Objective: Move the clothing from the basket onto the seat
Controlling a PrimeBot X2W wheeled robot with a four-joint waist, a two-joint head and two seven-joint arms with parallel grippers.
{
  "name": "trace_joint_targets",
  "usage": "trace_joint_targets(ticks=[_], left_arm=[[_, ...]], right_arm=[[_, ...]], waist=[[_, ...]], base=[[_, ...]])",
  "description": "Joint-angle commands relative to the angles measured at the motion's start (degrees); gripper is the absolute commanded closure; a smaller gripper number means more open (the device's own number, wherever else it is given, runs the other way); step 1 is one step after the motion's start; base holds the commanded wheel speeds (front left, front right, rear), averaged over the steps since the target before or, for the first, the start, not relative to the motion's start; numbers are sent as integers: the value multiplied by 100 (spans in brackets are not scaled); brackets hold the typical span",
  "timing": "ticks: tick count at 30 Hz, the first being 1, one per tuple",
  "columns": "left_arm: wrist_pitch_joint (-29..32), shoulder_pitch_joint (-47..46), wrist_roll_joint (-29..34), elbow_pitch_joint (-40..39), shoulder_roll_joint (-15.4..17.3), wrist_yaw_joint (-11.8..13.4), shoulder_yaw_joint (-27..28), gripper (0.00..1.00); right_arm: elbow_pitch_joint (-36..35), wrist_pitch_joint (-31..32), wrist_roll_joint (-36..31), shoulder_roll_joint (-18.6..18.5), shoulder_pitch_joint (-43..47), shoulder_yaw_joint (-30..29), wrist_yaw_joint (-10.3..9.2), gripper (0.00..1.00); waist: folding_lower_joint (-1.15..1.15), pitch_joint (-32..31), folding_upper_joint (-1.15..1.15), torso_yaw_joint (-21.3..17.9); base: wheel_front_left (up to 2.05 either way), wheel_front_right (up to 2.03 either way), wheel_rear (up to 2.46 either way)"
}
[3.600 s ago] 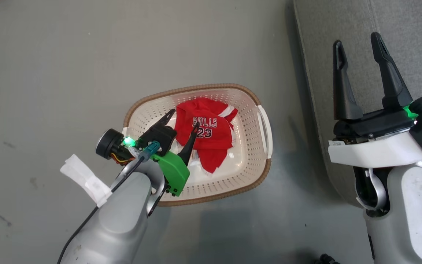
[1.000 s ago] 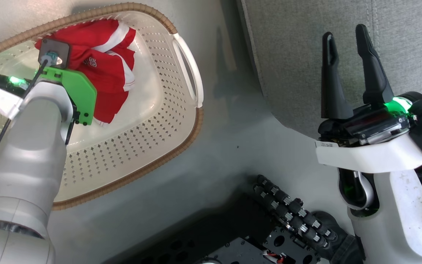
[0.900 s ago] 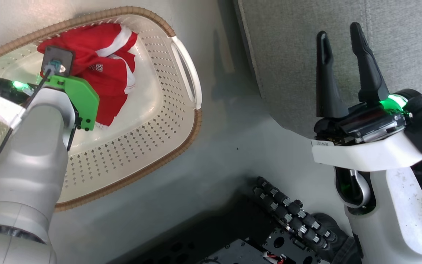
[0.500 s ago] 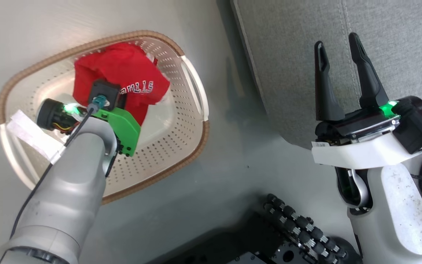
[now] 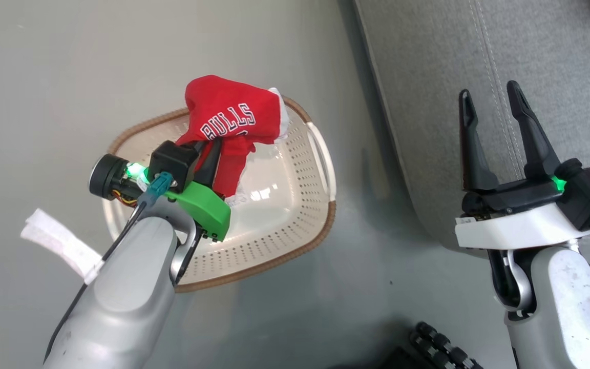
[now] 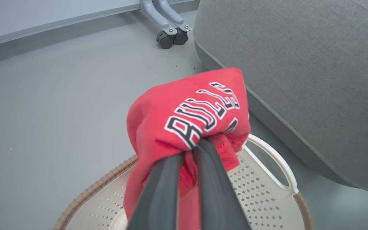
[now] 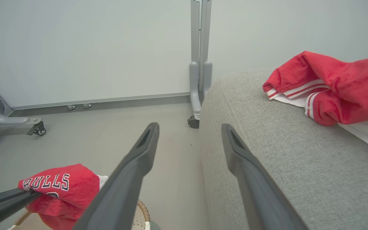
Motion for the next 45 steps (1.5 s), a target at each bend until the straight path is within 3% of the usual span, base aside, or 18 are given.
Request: trace_joint_targets(ticks=[1,9,18,30,45], left_arm=[[-29,192,68,-255,60,58,52,100],[-25,930,139,-2017,127,218,426,100],[-25,1363,12,-3255,113,95,971,100],[-1,1872,-371,-3920,250,-128,1155,100],[420,2818,-700,-4658,350,28,983,100]], right_arm=[[-69,55,-71,-17,113,-61,-4,0],[-367,459,-212,-17,472,-350,-4,0],[-446,720,-228,-16,834,-350,-5,0],[-391,951,-161,-16,1318,-130,-4,0],[-563,1164,-27,-15,2052,-22,-4,0]], waist=[[0,-652,0,604],[0,-1376,0,1098],[0,-2050,0,1385],[0,-2868,0,1489],[0,-3630,0,1477]], base=[[0,0,0],[0,0,0],[0,0,0],[0,0,0],[0,0,0]])
